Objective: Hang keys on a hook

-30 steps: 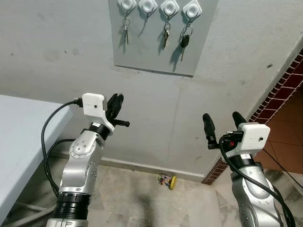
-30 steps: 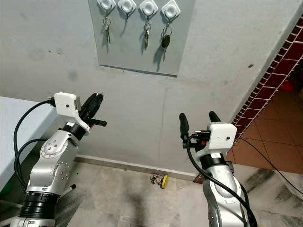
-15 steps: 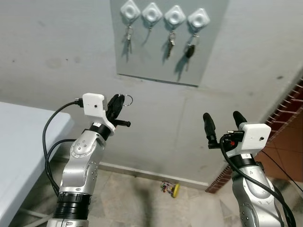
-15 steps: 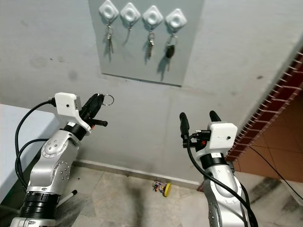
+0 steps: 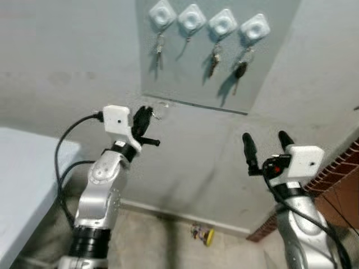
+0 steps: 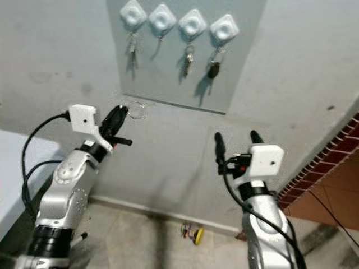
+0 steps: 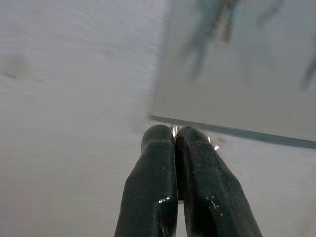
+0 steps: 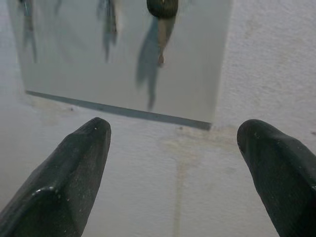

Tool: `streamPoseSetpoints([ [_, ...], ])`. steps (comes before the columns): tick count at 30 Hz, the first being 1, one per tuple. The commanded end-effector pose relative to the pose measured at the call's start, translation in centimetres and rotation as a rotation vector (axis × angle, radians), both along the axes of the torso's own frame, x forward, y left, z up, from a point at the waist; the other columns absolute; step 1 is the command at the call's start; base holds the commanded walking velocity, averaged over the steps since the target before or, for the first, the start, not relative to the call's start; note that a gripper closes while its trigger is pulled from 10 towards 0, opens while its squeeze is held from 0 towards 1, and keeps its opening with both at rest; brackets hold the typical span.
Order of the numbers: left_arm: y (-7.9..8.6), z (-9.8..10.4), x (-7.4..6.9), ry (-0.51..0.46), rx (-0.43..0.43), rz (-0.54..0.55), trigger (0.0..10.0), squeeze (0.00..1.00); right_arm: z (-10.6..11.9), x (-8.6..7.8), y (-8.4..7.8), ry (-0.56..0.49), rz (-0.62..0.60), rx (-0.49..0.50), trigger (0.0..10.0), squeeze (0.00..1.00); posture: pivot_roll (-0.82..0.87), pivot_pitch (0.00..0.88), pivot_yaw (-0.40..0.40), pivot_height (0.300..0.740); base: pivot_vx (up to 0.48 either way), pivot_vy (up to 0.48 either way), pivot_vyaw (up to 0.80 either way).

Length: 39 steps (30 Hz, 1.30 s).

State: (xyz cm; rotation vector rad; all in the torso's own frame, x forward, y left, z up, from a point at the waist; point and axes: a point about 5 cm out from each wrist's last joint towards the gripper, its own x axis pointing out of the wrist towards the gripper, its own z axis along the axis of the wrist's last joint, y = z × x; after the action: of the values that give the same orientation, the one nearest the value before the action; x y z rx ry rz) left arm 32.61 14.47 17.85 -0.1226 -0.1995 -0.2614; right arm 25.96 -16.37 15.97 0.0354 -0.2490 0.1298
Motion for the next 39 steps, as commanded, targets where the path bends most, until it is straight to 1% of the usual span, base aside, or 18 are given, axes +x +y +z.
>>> streamPoseSetpoints([
  [1, -0.9, 1.0, 0.0, -0.042, 0.007, -0.03, 10.0, 0.0, 0.3, -0.2, -0.6, -0.007, -0.015, -0.004, 10.0, 0.0, -0.01, 0.077, -0.025, 0.74, 0.0, 0.0, 0.0],
  [4, -1.3, 1.5, 0.0, -0.06, 0.008, -0.061, 10.0, 0.0, 0.4, -0.1, -0.6, -0.008, -0.013, -0.005, 10.0, 0.0, -0.01, 0.077, -0.025, 0.74, 0.0, 0.0, 0.0],
  [5, -1.4, 1.6, 0.0, -0.065, 0.018, -0.064, 10.0, 0.0, 0.4, -0.1, -0.6, -0.01, -0.012, -0.006, 10.0, 0.0, -0.01, 0.077, -0.025, 0.74, 0.0, 0.0, 0.0],
  [8, -2.3, 2.3, 0.4, -0.101, 0.059, -0.123, 10.0, 0.0, 0.8, 0.2, -0.5, -0.023, -0.004, -0.011, 10.0, 0.0, -0.01, 0.08, -0.027, 0.74, 0.0, 0.0, 0.0],
  [10, -2.4, 2.5, 0.5, -0.102, 0.056, -0.14, 10.0, 0.0, 1.0, 0.3, -0.5, -0.026, -0.002, -0.01, 10.0, 0.0, -0.01, 0.08, -0.027, 0.74, 0.0, 0.0, 0.0],
  [12, -3.0, 3.0, 0.8, -0.124, 0.089, -0.171, 10.0, 0.0, 1.3, 0.6, -0.4, -0.039, 0.006, -0.019, 10.0, 0.0, -0.01, 0.079, -0.024, 0.74, 0.0, 0.0, 0.0],
  [13, -3.0, 3.0, 0.8, -0.124, 0.089, -0.171, 10.0, 0.0, 1.3, 0.6, -0.4, -0.039, 0.006, -0.019, 10.0, 0.0, -0.01, 0.079, -0.024, 0.74, 0.0, 0.0, 0.0],
  [15, -3.7, 3.6, 1.5, -0.142, 0.13, -0.212, 10.0, 0.0, 2.1, 1.3, -0.3, -0.07, 0.022, -0.031, 10.0, 0.0, -0.02, 0.076, -0.016, 0.74, 0.0, 0.0, 0.0],
  [19, -3.9, 3.9, 1.8, -0.156, 0.145, -0.225, 10.0, 0.0, 2.7, 1.7, -0.2, -0.089, 0.025, -0.034, 10.0, 0.0, -0.02, 0.076, -0.014, 0.74, 0.0, 0.0, 0.0],
  [21, -4.1, 4.5, 2.5, -0.171, 0.156, -0.234, 10.0, 0.0, 3.6, 2.4, -0.1, -0.123, 0.034, -0.037, 10.0, 0.0, -0.02, 0.073, -0.005, 0.74, 0.0, 0.0, 0.0],
  [25, -4.4, 5.2, 3.1, -0.192, 0.156, -0.237, 10.0, 0.0, 4.5, 3.0, 0.2, -0.157, 0.043, -0.032, 10.0, 0.0, -0.03, 0.069, -0.002, 0.74, 0.0, 0.0, 0.0],
  [27, -4.6, 5.9, 3.4, -0.213, 0.149, -0.238, 10.0, 0.0, 5.7, 3.3, 0.8, -0.212, 0.094, -0.016, 10.0, 0.0, -0.03, 0.066, 0.0, 0.74, 0.0, 0.0, 0.0],
  [28, -4.6, 5.9, 3.4, -0.213, 0.149, -0.238, 10.0, 0.0, 5.7, 3.3, 0.8, -0.212, 0.094, -0.016, 10.0, 0.0, -0.03, 0.066, 0.0, 0.74, 0.0, 0.0, 0.0],
  [30, -4.7, 6.1, 3.5, -0.228, 0.154, -0.244, 10.0, 0.0, 6.3, 3.1, 1.6, -0.24, 0.167, -0.009, 10.0, 0.0, -0.03, 0.066, 0.0, 0.74, 0.0, 0.0, 0.0],
  [34, -4.7, 6.4, 3.7, -0.244, 0.155, -0.247, 10.0, 0.0, 6.6, 2.8, 2.7, -0.254, 0.255, -0.003, 10.0, 0.0, -0.02, 0.06, -0.001, 0.74, 0.0, 0.0, 0.0],
  [39, -4.5, 7.3, 3.7, -0.276, 0.153, -0.242, 10.0, 0.0, 6.3, 2.7, 3.4, -0.232, 0.316, -0.005, 10.0, 0.0, -0.02, 0.069, -0.008, 0.74, 0.0, 0.0, 0.0],
])
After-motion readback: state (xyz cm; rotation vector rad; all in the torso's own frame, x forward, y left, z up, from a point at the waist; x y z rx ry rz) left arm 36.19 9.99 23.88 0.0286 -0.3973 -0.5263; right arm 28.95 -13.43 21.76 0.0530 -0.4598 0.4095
